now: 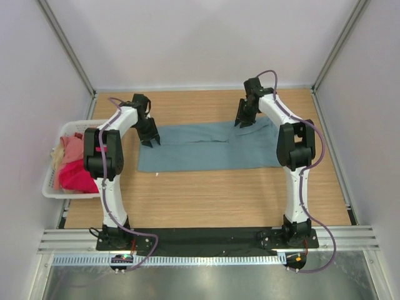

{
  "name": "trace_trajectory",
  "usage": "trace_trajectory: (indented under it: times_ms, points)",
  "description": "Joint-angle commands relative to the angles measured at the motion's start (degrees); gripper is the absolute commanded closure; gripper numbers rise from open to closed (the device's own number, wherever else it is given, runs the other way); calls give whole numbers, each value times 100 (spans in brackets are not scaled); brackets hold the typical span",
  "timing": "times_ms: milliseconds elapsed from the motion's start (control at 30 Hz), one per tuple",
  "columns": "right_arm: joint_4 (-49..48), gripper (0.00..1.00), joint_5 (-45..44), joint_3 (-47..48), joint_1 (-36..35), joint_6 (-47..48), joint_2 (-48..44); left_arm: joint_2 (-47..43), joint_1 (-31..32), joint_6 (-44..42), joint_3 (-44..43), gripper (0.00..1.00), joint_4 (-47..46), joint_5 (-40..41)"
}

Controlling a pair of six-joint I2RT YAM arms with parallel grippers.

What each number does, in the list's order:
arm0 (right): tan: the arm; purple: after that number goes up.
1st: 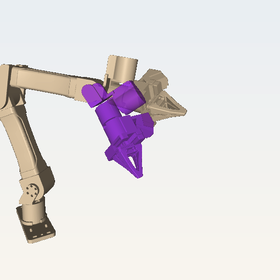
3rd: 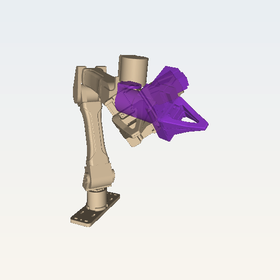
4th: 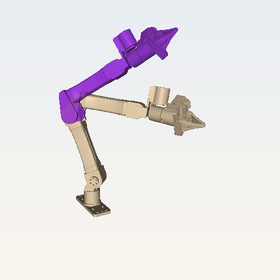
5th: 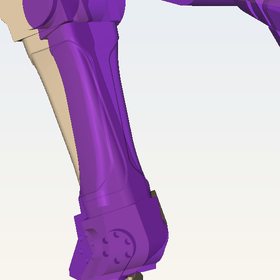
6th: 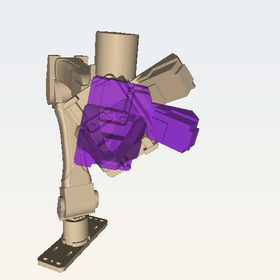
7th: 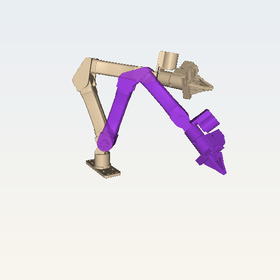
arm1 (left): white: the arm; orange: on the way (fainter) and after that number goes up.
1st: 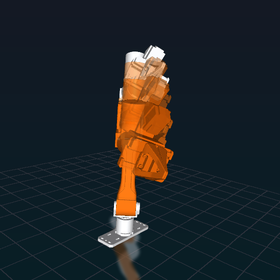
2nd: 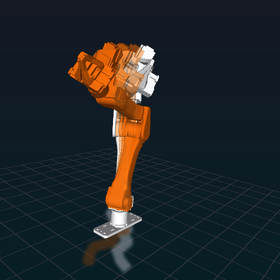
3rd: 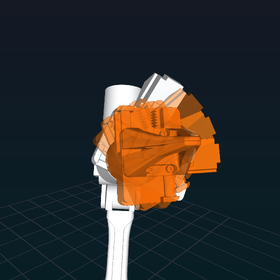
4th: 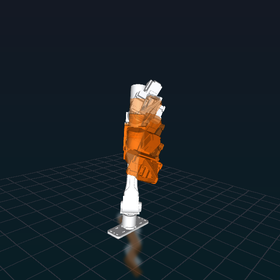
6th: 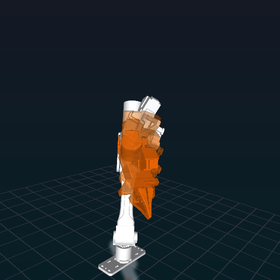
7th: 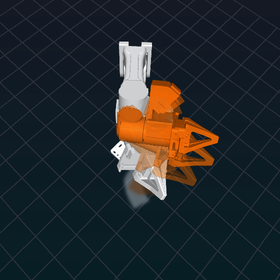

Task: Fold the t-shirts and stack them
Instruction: Fold the tshirt

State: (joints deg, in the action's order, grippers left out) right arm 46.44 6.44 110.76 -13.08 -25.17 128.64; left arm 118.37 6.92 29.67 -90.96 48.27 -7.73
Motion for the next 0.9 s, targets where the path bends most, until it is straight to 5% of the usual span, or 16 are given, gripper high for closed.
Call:
trace_trajectory:
  times_ms: [0,667,867]
  points:
    - [-20,66,-345,367,-72,47,108,134,-76,-137,-379,60,42,-36]
    - [85,67,-942,1264,-151,170,952,-376,-103,-234,289,60,-142,-335]
    - [85,85,-925,1308,-169,258,953,-428,-94,-216,219,60,-116,-388]
